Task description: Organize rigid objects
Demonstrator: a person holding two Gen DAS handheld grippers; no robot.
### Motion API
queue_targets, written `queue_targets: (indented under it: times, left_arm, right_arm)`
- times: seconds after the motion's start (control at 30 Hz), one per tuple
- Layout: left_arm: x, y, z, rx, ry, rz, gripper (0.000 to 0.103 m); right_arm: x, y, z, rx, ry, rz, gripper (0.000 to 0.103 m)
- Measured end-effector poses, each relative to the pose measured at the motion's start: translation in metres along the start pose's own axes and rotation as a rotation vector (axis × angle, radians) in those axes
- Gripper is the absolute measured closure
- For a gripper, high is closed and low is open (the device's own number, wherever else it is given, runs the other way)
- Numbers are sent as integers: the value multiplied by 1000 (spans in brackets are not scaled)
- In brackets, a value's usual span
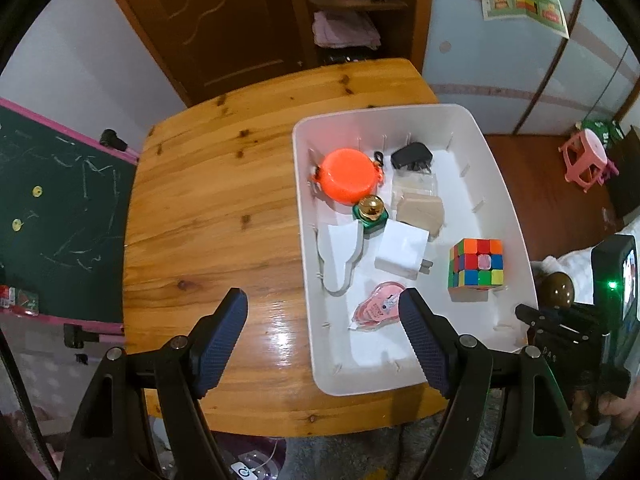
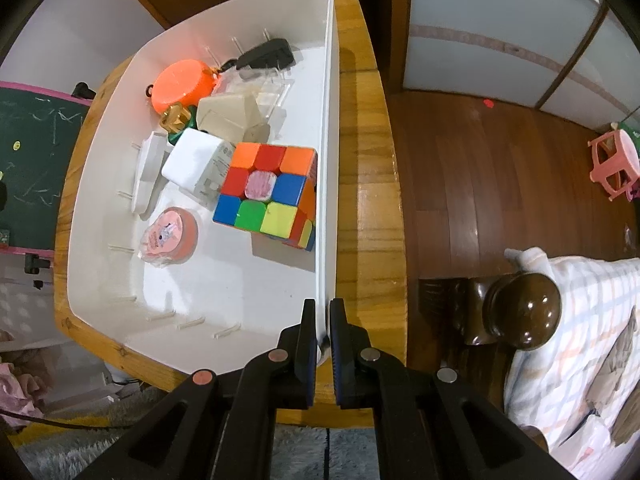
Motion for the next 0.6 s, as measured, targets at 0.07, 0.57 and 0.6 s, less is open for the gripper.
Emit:
queue_targets:
  times: [0.07,0.57,0.6]
  left_arm:
    - [10,0,-4,5,-1,22,22]
    - [84,0,-68,52,-7,162,22]
    - [89,2,-73,56,-8,173,22]
  right_arm:
    - [10,-3,-1,9,17,30,97]
    - [113,-13,-50,4,46,245,97]
    - [121,-13,-56,-1,35,258,97]
Point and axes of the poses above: each gripper's, at about its wrist camera, not at the fingertips, and x roughly against the way its jaws point, z to its right, y to its underside, the point moved 6 cm from there along -x, roughly the way its jaws point, and after that the axes turned 2 degrees about y, right-handed, at the moved point
